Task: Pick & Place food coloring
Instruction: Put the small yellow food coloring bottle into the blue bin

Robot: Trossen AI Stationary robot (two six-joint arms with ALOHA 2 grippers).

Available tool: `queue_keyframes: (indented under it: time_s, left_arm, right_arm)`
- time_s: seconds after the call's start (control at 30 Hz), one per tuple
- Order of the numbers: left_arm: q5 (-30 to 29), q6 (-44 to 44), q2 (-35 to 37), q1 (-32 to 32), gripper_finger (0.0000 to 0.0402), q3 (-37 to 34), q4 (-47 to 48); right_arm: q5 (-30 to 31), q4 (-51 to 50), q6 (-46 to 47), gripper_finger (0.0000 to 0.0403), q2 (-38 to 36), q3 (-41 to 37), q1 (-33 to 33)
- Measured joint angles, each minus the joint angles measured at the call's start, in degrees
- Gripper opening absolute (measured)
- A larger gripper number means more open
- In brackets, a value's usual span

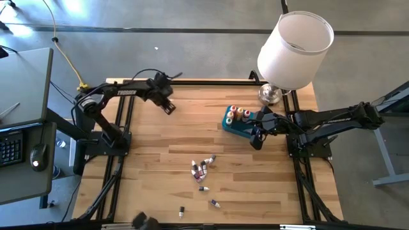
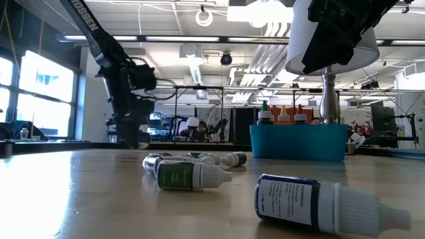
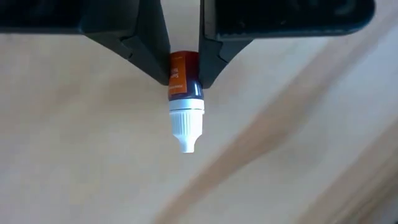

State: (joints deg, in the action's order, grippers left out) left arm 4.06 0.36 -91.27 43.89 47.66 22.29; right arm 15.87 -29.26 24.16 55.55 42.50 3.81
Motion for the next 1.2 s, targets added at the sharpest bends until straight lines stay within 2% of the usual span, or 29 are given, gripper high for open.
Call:
queue_keyframes:
  time_s: [0.13,0.23,0.37,0.47,0.6,0.7,0.8,0.9,0.97,1.07,1.2]
  left_arm:
    - [2.87,-6.93,0.70,-9.95,0.0051,0.00,-9.75]
    - [2.22,-9.56,0.70,-19.45,0.0052,0.02,-20.19]
    - [-6.50,-9.99,0.75,-31.47,0.0052,0.02,-35.60]
    - [-12.06,-9.88,0.75,-37.94,0.0053,0.02,-44.38]
    - [-17.65,-9.63,-0.69,-42.75,0.0053,0.95,-54.17]
    - [-18.61,-10.46,-5.01,-43.68,0.0053,5.10,-55.24]
    - [-17.41,-10.05,-12.04,-43.66,0.0053,13.10,-53.06]
    - [-16.50,-9.47,-18.81,-44.01,0.0053,23.86,-42.72]
    - [-18.93,-8.11,-22.55,-44.29,0.0053,32.20,-31.87]
    - [-25.58,-6.55,-27.18,-44.40,0.0057,43.42,-16.45]
    - [-27.23,-6.06,-32.30,-44.23,0.0084,53.09,-9.37]
  right_arm:
    - [0.06,0.00,-0.07,0.0185,0.00,0.00,0.00]
    - [0.12,0.00,-0.11,0.0185,0.00,0.00,0.00]
    - [-0.05,0.00,-0.13,0.0186,0.00,0.00,0.00]
    - [-0.14,0.00,-0.13,0.0186,0.00,0.00,0.00]
    - [0.13,0.00,-0.15,0.0186,0.00,0.00,0.00]
    - [0.16,0.00,0.06,0.0186,-0.02,0.00,0.00]
    - [0.14,-0.27,0.33,0.0186,-0.04,0.00,0.00]
    - [-0.03,-1.79,1.51,0.0186,-0.28,0.00,0.00]
    - [0.05,-4.21,3.21,0.0185,-0.66,0.00,0.00]
    - [0.27,-8.42,5.72,0.0185,-0.90,0.00,0.00]
    - [3.34,-11.97,8.78,0.0185,-0.90,0.00,0.00]
